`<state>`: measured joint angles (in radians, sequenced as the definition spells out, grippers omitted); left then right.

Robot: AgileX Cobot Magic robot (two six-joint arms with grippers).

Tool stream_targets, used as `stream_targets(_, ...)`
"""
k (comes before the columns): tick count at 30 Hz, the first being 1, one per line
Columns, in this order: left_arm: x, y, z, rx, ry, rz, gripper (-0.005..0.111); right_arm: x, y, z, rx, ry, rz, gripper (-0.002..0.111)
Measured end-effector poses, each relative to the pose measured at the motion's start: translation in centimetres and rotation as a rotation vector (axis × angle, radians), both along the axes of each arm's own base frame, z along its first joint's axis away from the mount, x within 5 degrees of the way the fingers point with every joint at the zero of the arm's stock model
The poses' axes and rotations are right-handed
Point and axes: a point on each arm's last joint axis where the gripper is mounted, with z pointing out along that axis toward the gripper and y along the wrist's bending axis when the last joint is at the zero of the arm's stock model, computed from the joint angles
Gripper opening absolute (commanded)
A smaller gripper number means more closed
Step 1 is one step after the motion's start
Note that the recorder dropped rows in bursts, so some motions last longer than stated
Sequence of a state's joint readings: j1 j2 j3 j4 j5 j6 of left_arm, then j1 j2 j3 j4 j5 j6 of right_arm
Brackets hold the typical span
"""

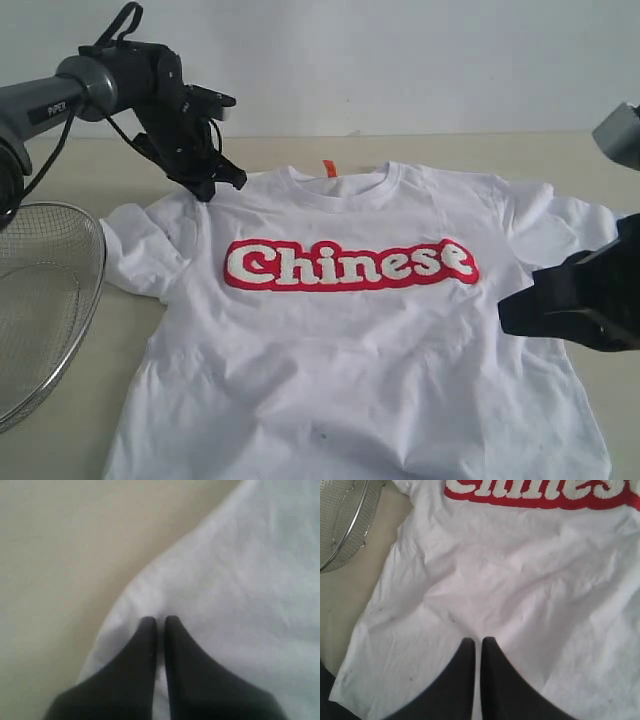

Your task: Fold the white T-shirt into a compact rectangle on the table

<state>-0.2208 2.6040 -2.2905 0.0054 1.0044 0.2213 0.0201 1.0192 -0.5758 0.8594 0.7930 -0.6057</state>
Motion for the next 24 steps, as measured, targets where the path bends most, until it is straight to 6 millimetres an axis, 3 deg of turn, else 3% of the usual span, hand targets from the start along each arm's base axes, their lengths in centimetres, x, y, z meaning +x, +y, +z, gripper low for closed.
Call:
stream_targets(13, 1.9, 2.3, 0.1, 0.0, -0.048, 0.072, 0.005, 0.2, -0.1, 0.1, -0.006, -0.025, -0.012, 0.0)
stream_targets(16, 2.0, 2.3, 1.0, -0.042, -0.046, 0.089, 0.005, 0.7, -0.4, 0.1, -0.02, -0.06, -0.055, 0.0)
stream_targets(20, 1.6, 1.3, 3.9, -0.196, -0.026, 0.086, 0.005, 3.0, -1.1, -0.8, -0.064, -0.08, -0.156, 0.0)
stream_targets(24, 0.7, 0.2, 8.1, -0.344, -0.016, 0.058, 0.005, 8.0, -1.7, -1.7, -0.115, -0.07, -0.224, 0.0)
